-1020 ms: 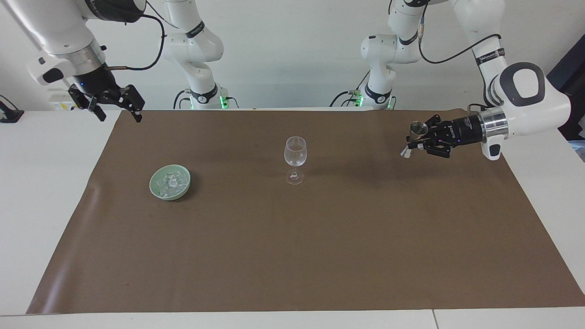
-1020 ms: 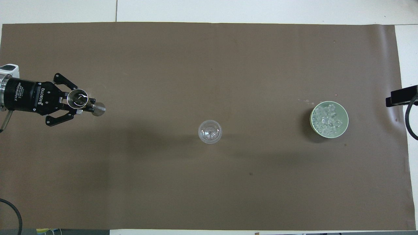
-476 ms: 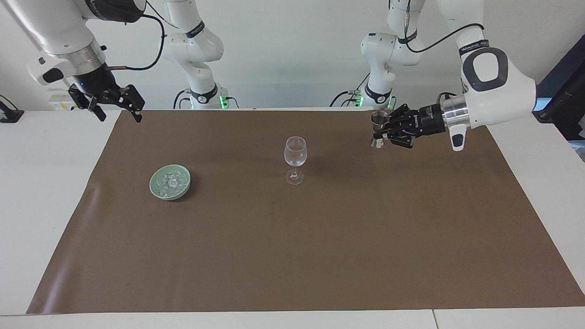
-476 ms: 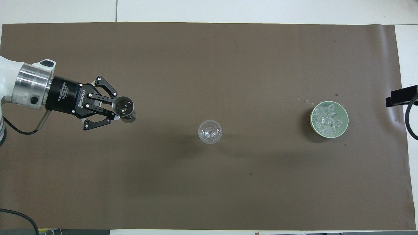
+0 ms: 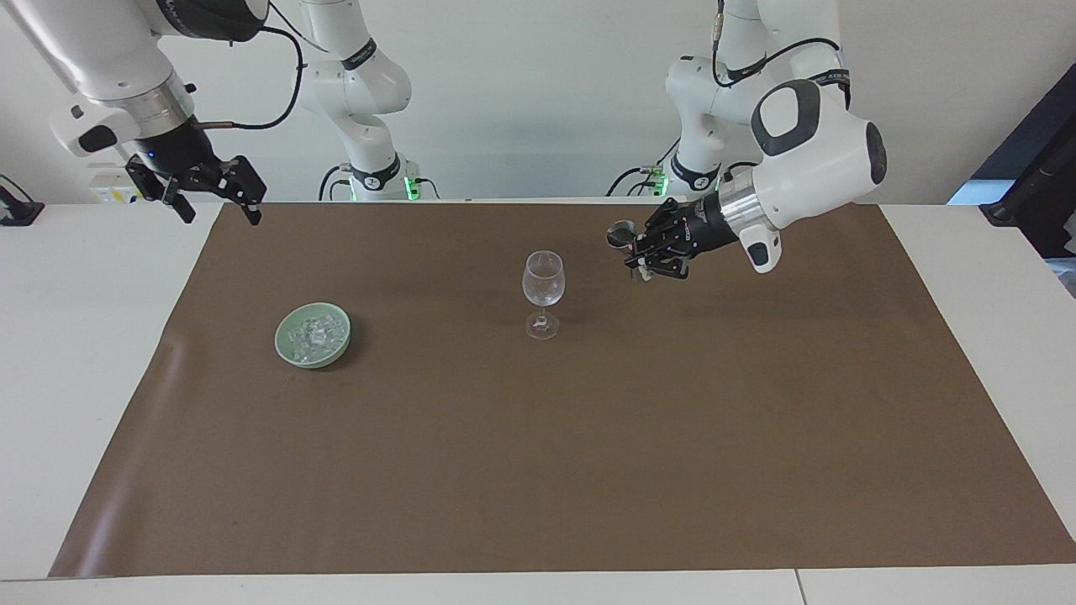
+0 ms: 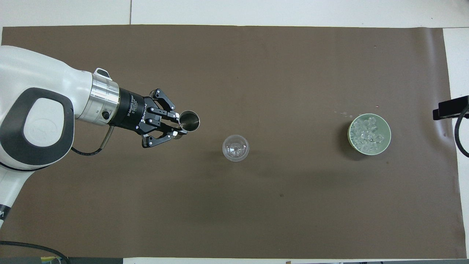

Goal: Pour wine and add ice with both arms
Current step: 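Carry the jigger over the clear glass with the left gripper, then tilt the jigger over the glass to pour with the left gripper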

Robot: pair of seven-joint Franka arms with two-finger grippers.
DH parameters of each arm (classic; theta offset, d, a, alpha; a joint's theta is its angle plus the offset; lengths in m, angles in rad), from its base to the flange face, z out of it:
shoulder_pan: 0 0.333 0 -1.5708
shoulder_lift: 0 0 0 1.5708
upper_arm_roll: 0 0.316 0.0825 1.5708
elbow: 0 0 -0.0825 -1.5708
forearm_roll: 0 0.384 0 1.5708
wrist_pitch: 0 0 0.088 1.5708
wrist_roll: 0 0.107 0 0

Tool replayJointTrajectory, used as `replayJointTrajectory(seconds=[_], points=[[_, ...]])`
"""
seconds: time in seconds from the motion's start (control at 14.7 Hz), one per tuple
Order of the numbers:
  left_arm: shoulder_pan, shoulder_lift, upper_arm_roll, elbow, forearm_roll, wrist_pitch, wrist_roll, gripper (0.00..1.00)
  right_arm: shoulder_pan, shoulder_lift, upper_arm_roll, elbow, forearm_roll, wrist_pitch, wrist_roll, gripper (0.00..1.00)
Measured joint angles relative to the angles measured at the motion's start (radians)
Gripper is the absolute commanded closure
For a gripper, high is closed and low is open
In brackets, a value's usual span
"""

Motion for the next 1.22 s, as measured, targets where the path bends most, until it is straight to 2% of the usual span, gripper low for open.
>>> replayJointTrajectory(seconds=[0.68,1.22], points=[[-0.172,0.001,0.0,-0.021,0.239,0.149,-0.176,1.0,0.0,0.0,0.0,0.0,0.0,0.0,0.0,0.0],[-0.259,0.001,0.0,-0.026,0.45,0.177,-0.274,1.0,0.0,0.0,0.0,0.0,0.0,0.0,0.0,0.0]])
